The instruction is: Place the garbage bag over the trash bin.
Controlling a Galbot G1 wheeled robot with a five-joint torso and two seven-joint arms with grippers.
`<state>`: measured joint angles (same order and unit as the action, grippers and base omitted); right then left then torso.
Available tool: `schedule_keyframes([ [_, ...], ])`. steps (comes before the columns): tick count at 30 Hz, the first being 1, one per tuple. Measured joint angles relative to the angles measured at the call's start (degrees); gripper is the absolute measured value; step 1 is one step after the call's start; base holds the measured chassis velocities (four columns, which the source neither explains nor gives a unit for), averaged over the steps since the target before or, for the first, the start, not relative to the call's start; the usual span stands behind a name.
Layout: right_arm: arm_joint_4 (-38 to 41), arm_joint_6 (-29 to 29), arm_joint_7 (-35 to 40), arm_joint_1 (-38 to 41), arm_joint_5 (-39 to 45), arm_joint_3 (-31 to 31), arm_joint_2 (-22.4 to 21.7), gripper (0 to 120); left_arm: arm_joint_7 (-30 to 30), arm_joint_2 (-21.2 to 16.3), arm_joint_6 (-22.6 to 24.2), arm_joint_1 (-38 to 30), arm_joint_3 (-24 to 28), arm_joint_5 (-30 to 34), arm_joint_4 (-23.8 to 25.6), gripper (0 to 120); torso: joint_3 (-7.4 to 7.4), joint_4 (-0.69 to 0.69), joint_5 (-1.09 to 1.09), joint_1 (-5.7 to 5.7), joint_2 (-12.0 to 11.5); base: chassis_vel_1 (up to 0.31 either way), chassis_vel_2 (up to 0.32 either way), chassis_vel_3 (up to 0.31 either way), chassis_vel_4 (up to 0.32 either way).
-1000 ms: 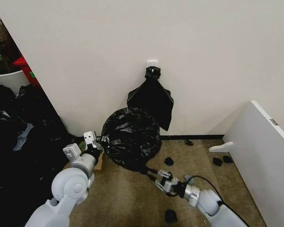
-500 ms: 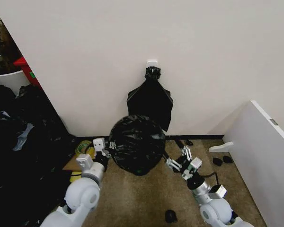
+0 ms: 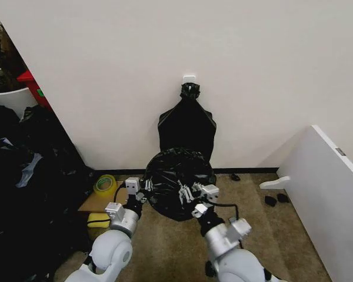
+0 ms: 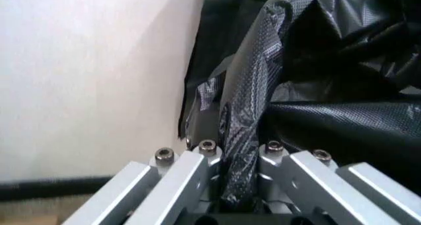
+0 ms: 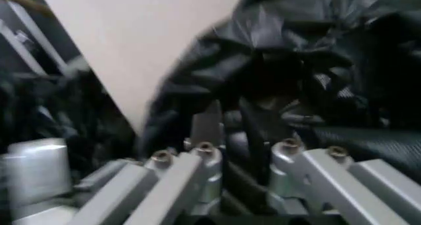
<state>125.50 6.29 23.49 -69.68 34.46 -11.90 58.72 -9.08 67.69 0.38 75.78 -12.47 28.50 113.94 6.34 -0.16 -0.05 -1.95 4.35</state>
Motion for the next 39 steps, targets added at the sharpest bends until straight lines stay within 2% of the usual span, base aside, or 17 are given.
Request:
schedule_keyframes([
  [3, -0.9, -4.22, 4.48, 3.65, 1.06, -2.07, 0.92, 0, 1.26, 0.26, -2.28, 0.35, 0.1, -3.09, -0.61, 2, 0.0, 0.03, 0.01, 0.0, 0.0, 0.0, 0.0, 0.0, 0.0],
  [8, -3.62, -8.36, 8.13, 7.85, 0.42, -3.34, 2.35, 0, 2.86, 0.23, -5.72, 0.86, 0.1, -7.91, -1.7, 2, 0.01, 0.03, 0.01, -0.01, 0.0, 0.0, 0.0, 0.0, 0.0],
  [10, -4.44, -12.94, 11.72, 9.63, 0.98, -3.54, 2.67, 0, 3.87, -0.11, -7.83, 0.87, 0.02, -10.72, -2.6, 2, 0.01, 0.02, 0.0, -0.01, 0.0, 0.0, 0.0, 0.0, 0.0],
  [16, -4.32, -24.87, 19.23, 13.83, 10.61, -3.51, 2.27, 0, 5.16, -0.46, -11.13, 0.67, -0.03, -14.15, -4.09, 2, 0.01, 0.02, 0.01, -0.01, 0.0, 0.0, 0.0, 0.0, 0.0],
  [20, -6.03, -28.27, 20.72, 16.48, 13.16, -3.14, 2.89, 0, 5.64, -0.47, -12.59, 0.93, -0.05, -16.31, -4.66, 2, 0.01, 0.02, 0.01, -0.01, 0.0, 0.0, 0.0, 0.0, 0.0],
  [25, -9.35, -29.04, 20.7, 19.02, 11.24, -3.62, 4.79, 0, 5.82, -0.51, -12.95, 1.52, -0.06, -16.77, -4.44, 2, 0.01, 0.03, 0.01, -0.01, 0.0, 0.0, 0.0, 0.0, 0.0],
  [29, -14.91, -26.57, 17.15, 19.28, -0.93, -4.7, 6.95, 0, 5.77, -0.34, -11.99, 2.63, -0.06, -16.63, -3.1, 2, 0.0, 0.02, 0.01, -0.01, 0.0, 0.0, 0.0, 0.0, 0.0],
  [30, -14.91, -26.57, 17.15, 19.28, -0.93, -4.7, 6.95, 0, 5.77, -0.34, -11.99, 2.63, -0.06, -16.63, -3.1, 2, 0.0, 0.02, 0.01, -0.01, 0.0, 0.0, 0.0, 0.0, 0.0],
  [33, -20.05, -21.56, 12.98, 19.23, -10.08, -4.83, 7.9, 0, 5.63, -0.26, -11.2, 3.48, -0.01, -16.74, -2.27, 2, 0.01, 0.02, 0.01, -0.01, 0.0, 0.0, 0.0, 0.0, 0.0],
  [35, -20.65, -20.64, 12.33, 19.16, -11.06, -4.83, 7.98, 0, 5.63, -0.21, -11.16, 3.54, 0.01, -16.87, -2.26, 2, 0.01, 0.03, 0.02, -0.01, 0.0, 0.0, 0.0, 0.0, 0.0],
  [37, -21.59, -16.09, 8.95, 18.09, -12.97, -4.78, 8.09, 0, 5.61, 0.02, -11.17, 3.58, -0.04, -18.11, -2.7, 2, 0.0, 0.02, 0.01, -0.01, 0.0, 0.0, 0.0, 0.0, 0.0],
  [39, -19.48, -14.74, 8.12, 16.87, -10.68, -4.86, 7.62, 0, 5.61, 0.05, -11.38, 3.35, -0.3, -18.83, -3.55, 2, 0.01, 0.02, 0.01, -0.01, 0.0, 0.0, 0.0, 0.0, 0.0],
])
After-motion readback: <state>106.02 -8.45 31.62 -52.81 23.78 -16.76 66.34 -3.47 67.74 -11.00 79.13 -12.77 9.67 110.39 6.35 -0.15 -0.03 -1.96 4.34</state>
